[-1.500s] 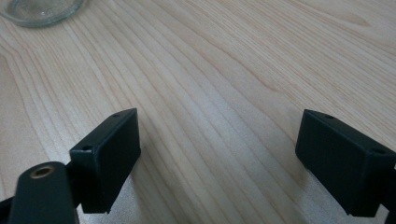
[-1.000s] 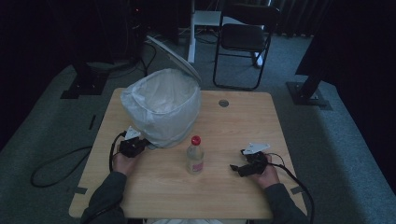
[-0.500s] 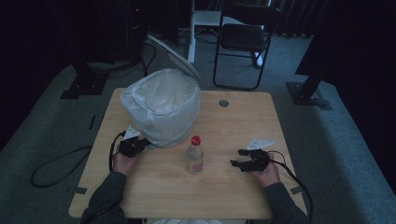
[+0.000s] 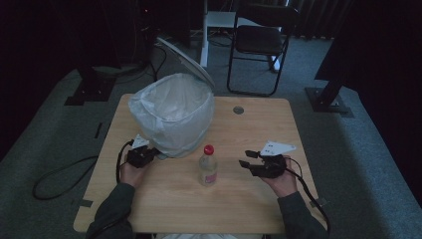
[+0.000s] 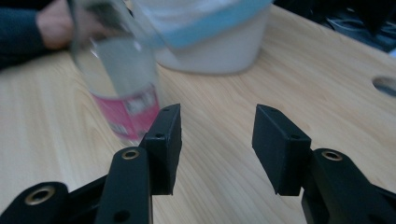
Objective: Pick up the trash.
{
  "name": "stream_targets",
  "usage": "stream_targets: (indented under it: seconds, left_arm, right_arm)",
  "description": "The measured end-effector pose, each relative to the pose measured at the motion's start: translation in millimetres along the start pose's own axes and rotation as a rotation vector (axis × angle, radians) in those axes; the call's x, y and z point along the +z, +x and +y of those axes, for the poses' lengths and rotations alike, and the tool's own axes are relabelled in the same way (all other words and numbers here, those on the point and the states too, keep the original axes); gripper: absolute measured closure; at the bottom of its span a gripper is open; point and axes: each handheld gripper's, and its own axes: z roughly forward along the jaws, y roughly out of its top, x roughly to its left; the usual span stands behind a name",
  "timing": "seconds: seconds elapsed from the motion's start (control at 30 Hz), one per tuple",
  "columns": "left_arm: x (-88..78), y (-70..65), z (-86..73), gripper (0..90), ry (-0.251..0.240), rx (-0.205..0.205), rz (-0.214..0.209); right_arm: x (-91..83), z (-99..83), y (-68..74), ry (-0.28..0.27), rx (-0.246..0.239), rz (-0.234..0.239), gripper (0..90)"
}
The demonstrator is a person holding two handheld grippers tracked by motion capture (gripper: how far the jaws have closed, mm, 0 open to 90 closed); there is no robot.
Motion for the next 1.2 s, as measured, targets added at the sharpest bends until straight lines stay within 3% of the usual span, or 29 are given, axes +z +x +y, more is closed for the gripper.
stream_targets:
  seconds: [0.2,0.33,0.4,0.77,0.97,1.2]
  left_arm:
    - [0.0,-0.1,0.0,90.0,0.0,0.001,0.001]
    - [0.0,0.0,0.0,90.0,0.0,0.0,0.001]
    - [0.0,0.1,0.0,90.0,0.0,0.0,0.0]
    - [0.0,0.1,0.0,90.0,-0.001,-0.002,0.0]
    - [0.1,0.0,0.0,90.0,-0.002,-0.003,0.0]
    - [0.0,0.2,0.0,90.0,-0.001,-0.004,-0.002]
  right_arm:
    - [5.7,20.5,9.5,-0.017,-0.014,0.054,57.1]
    - [13.2,39.3,17.0,-0.073,-0.016,0.139,59.2]
    - [17.3,45.8,20.2,-0.074,-0.018,0.173,61.2]
    - [34.0,68.3,35.8,-0.125,-0.058,0.255,53.9]
    - [45.2,72.9,35.9,-0.137,-0.055,0.303,56.6]
    - [56.6,77.5,37.4,-0.136,-0.082,0.32,58.8]
